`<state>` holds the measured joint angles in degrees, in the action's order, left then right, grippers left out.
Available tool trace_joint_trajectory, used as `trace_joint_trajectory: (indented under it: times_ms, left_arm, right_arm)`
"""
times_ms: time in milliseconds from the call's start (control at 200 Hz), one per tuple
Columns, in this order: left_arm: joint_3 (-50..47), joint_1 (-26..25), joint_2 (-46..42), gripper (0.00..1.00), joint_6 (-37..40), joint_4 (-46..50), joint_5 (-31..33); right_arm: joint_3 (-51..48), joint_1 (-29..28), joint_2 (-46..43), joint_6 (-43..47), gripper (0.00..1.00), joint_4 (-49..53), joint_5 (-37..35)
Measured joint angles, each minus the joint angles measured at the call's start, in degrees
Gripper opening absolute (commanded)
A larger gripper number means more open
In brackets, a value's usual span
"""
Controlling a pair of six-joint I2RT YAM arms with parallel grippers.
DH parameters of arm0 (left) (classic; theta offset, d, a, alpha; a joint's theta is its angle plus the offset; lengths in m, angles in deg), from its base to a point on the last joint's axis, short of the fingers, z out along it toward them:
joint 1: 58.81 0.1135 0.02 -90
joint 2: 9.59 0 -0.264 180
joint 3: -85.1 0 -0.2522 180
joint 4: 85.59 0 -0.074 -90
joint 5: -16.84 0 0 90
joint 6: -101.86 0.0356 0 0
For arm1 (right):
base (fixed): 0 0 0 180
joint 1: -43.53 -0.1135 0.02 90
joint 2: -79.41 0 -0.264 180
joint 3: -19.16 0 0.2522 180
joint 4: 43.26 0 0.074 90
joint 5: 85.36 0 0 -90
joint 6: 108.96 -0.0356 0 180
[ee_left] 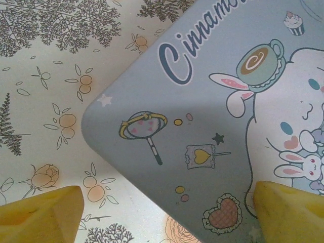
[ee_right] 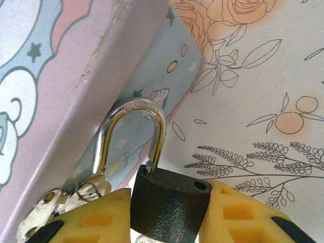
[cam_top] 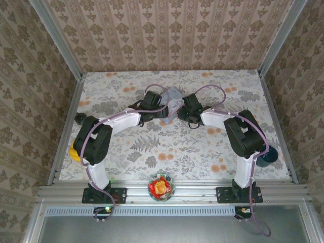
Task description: Unlock a padlock with a key
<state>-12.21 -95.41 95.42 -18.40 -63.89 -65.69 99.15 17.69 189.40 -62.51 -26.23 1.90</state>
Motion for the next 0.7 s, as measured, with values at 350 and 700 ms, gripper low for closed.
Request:
trace_joint_trajectory:
  times_ms: [350, 700]
  left_arm:
    - [-1.55, 2.43, -0.11, 0.69, 0.33, -3.72, -6.05]
    - [-0.33, 8.74, 1.29, 0.73, 3.13, -4.48, -13.51]
  right_arm:
    - [-1.42, 0.2, -1.01, 0.07, 0.0, -0.09, 0.13]
    - [-12.37, 0.2, -12.87, 0.24, 0.0, 1.11, 0.24]
